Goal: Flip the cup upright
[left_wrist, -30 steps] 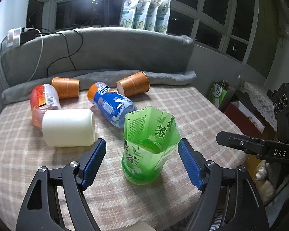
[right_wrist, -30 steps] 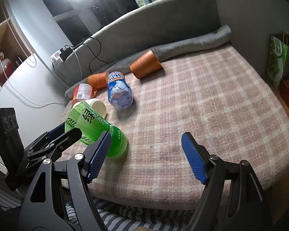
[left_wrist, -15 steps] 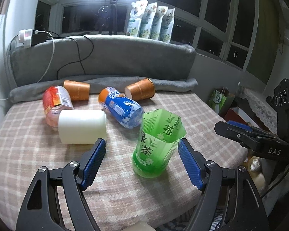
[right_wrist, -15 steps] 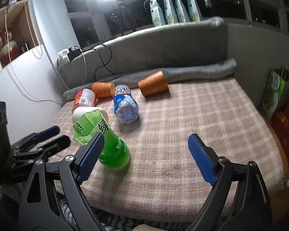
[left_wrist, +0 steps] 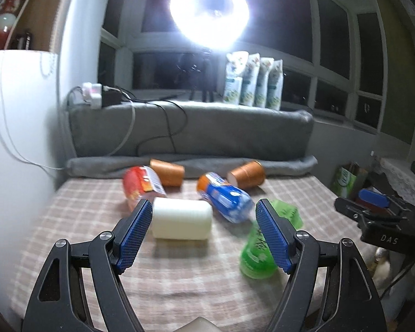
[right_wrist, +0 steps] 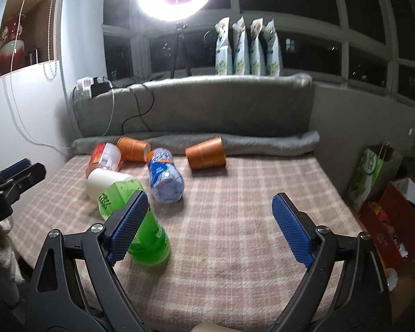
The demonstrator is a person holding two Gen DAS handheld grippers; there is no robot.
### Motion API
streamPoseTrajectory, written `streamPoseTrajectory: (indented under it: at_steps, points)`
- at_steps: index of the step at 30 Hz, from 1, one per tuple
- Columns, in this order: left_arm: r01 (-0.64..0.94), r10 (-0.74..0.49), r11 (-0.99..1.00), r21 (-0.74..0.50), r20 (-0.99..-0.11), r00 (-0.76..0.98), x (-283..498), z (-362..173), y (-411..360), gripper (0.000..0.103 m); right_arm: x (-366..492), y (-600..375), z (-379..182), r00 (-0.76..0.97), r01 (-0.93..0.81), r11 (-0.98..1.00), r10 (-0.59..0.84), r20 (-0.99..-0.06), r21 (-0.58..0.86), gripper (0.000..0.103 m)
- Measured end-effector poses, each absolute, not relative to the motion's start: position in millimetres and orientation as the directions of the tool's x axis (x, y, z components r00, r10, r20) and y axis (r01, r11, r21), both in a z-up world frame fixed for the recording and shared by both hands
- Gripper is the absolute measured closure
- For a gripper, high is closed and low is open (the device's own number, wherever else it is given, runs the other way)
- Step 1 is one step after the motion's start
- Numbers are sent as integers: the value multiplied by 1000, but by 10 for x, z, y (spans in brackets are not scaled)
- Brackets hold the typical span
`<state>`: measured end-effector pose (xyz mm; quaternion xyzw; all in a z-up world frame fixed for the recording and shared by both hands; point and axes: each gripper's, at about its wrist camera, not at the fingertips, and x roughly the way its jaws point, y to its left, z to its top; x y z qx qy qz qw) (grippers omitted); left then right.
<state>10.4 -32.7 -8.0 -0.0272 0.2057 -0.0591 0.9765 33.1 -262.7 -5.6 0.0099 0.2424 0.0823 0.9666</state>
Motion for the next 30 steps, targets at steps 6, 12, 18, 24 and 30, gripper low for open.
streamPoseTrajectory:
  at_steps: [6,12,18,24,30]
  points:
    - [85,-112,992,-90,-354,929,56,-55,-233,26,288,-2575,-13,900,-117,993,113,-420,15,9]
    - [63,-91,993,-96,-319,944,3,3,-171,25,243,-2539,13,916,-99,995,90,-392,-4,9]
    - [34,-57,996,-79,-317,947,-13,14,-140,24,234,-2546,28,919,-95,995,93,-384,14,9]
    - [24,-45,997,-67,-315,948,-30,17,-138,24,228,-2545,28,919,-96,995,96,-382,19,9]
    - [26,-47,997,-67,-323,945,-28,12,-136,24,224,-2544,28,918,-95,995,95,-384,20,9]
